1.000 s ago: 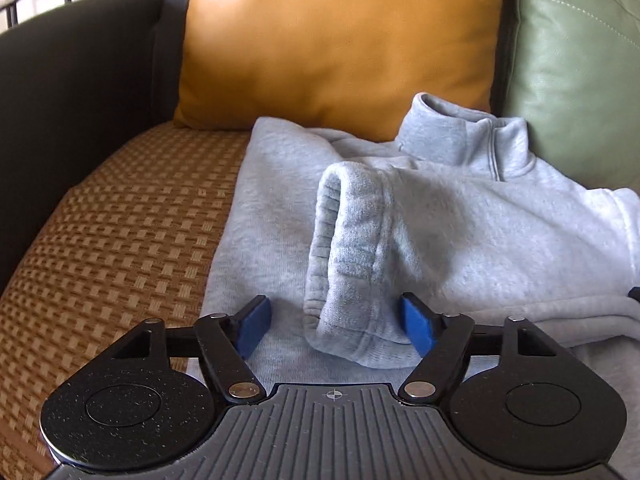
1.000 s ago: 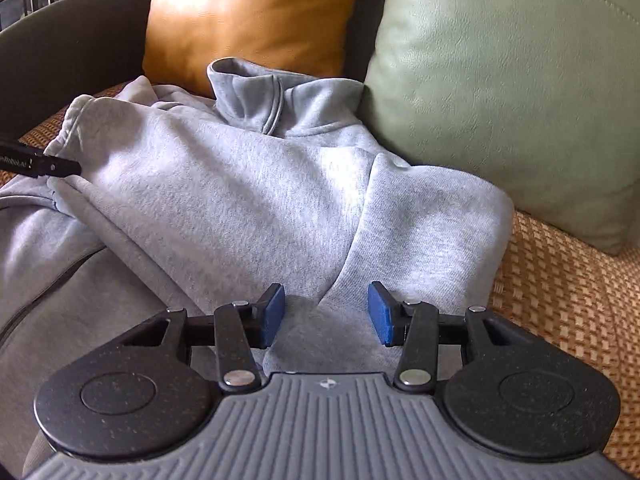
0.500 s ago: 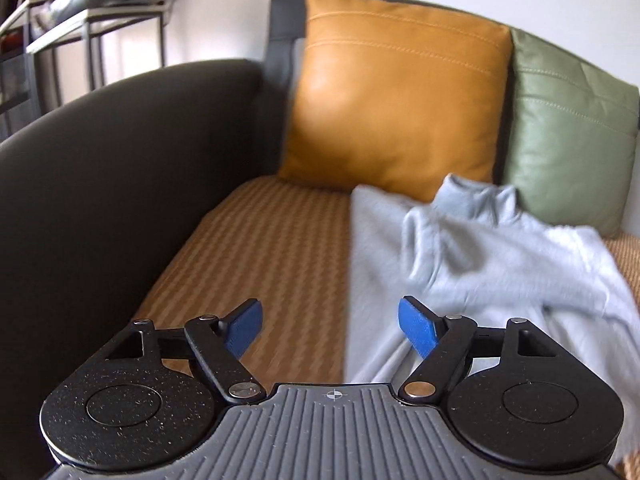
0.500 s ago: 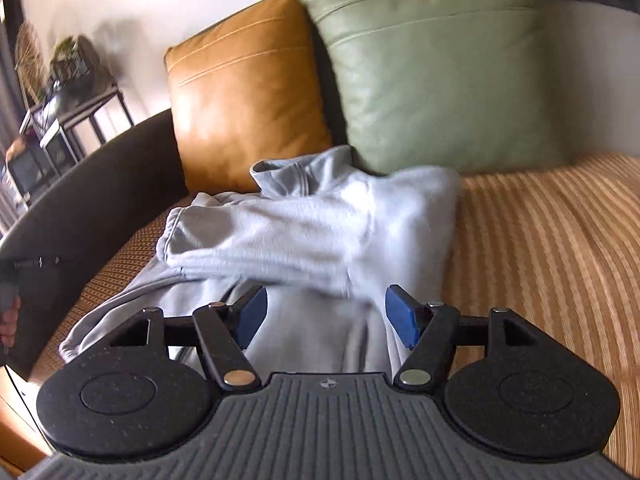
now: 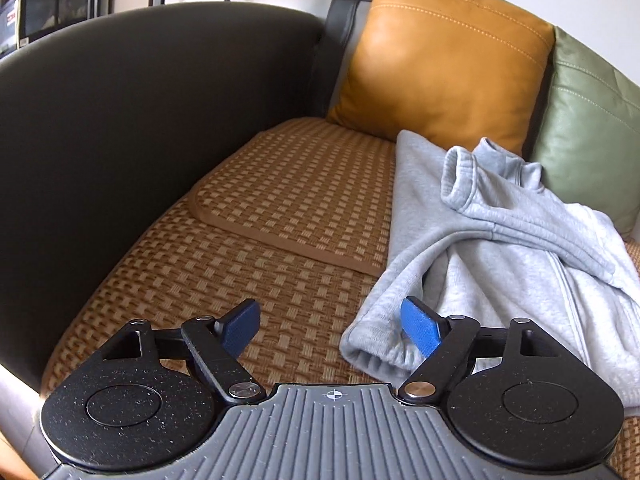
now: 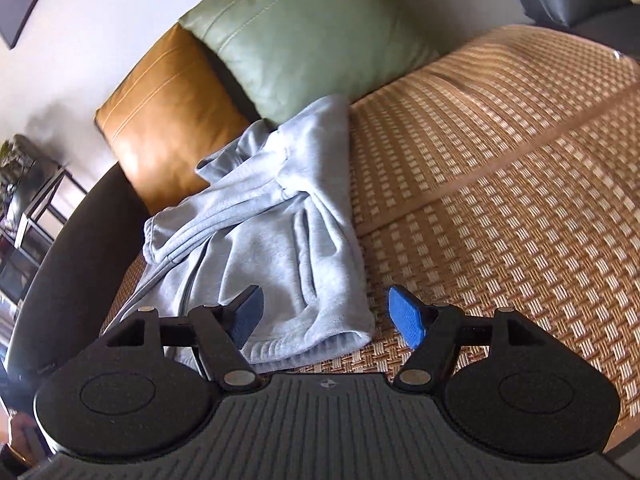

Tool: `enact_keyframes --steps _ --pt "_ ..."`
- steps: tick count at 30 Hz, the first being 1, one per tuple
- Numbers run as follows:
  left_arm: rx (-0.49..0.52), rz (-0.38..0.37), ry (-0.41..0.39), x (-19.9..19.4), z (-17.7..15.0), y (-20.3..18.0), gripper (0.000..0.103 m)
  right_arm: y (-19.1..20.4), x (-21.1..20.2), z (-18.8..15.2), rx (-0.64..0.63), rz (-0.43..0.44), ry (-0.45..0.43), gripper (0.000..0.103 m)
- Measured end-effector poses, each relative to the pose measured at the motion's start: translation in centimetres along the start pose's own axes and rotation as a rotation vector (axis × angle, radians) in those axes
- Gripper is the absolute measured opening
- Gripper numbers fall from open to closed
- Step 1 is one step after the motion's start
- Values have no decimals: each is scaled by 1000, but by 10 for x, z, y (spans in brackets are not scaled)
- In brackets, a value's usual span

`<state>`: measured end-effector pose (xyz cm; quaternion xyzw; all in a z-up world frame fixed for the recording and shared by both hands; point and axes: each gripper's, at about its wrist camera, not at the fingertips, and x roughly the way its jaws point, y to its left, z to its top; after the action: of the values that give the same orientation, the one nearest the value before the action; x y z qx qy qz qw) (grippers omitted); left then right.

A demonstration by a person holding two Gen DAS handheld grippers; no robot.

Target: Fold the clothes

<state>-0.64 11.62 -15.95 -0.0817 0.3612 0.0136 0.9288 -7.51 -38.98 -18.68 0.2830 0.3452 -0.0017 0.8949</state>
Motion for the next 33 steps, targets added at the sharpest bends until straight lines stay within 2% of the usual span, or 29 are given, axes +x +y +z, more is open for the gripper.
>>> enact_keyframes --steps 7,11,15,16,19,21,23,26,29,33 --pt "49 -13 69 31 -3 -17 87 -12 11 -7 89 -27 6 74" --pt "29 -18 91 45 -1 -24 88 -15 32 -11 111 -36 52 75" --pt "31 -14 93 52 -3 -27 88 -10 41 -16 114 27 49 75" --pt "28 -14 95 53 -3 -27 88 -9 43 -16 120 31 44 78" --pt "6 -23 103 58 -2 -24 89 -8 44 -16 123 31 39 79" --pt "7 -29 104 58 -2 -24 88 -7 44 -15 117 17 38 72" --pt "10 -36 104 58 -2 -25 84 -8 43 -15 101 -5 40 59" --pt "13 -43 107 57 -1 -26 81 -14 41 -17 128 2 32 55" --pt "15 -38 106 58 -2 -26 82 -14 41 -19 121 0 23 59" --pt "20 -34 102 59 -2 -26 84 -3 43 -22 44 -17 20 66"
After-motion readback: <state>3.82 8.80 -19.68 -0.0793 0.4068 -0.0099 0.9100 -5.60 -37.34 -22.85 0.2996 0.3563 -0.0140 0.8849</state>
